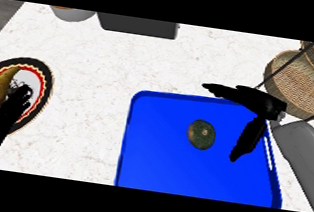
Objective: Pick the squash from the tray and place it in the tiered basket
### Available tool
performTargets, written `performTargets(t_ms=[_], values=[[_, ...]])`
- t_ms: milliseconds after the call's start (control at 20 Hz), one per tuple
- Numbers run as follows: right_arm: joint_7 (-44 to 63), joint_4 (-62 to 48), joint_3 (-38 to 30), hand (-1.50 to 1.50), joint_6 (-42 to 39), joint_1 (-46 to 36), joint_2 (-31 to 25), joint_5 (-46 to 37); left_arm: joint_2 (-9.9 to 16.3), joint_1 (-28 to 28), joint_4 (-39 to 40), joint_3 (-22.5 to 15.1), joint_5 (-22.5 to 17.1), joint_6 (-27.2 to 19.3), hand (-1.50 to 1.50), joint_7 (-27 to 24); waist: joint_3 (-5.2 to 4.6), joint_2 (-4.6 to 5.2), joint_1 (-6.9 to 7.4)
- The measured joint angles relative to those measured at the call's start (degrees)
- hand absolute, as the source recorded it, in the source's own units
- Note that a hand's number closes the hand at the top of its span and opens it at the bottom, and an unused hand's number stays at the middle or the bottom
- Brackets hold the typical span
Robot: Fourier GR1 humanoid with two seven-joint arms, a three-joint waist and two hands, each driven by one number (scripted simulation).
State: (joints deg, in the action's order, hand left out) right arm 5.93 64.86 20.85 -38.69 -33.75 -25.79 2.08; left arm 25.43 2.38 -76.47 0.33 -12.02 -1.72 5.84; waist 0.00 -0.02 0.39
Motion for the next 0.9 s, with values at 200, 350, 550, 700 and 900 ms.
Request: performTargets(t_ms=[200, 350, 550, 700, 900], values=[[3.08, 0.48, -0.96, -1.50, -2.37, -0.26, -0.42, -2.41, -0.68, 0.71, -1.12, 0.55, 0.78, 0.24, 0.00, 0.78, 0.00, -0.01, -0.07], [3.82, 0.26, -1.75, -1.50, -3.09, 0.42, -0.29, -5.14, -1.09, 0.03, -0.29, 1.53, 1.35, 0.82, 0.00, 0.46, 0.00, 0.01, -0.14], [3.43, -2.33, -4.21, -1.50, -4.90, 0.24, 0.25, -7.54, -1.98, -0.64, 0.50, 2.34, 2.22, 1.70, 0.00, 0.70, 0.01, 0.04, -0.13], [0.87, -4.61, -5.06, -1.50, -5.87, 0.70, 1.26, -10.35, -2.48, -0.87, 1.45, 3.20, 3.06, 2.56, 0.00, -0.17, 0.02, 0.06, -0.06], [0.18, -5.42, -7.30, -1.50, -8.49, 1.00, 1.88, -11.80, -2.67, -0.86, 1.28, 4.69, 3.37, 3.94, 0.00, 0.42, 0.01, 0.05, -0.09]])
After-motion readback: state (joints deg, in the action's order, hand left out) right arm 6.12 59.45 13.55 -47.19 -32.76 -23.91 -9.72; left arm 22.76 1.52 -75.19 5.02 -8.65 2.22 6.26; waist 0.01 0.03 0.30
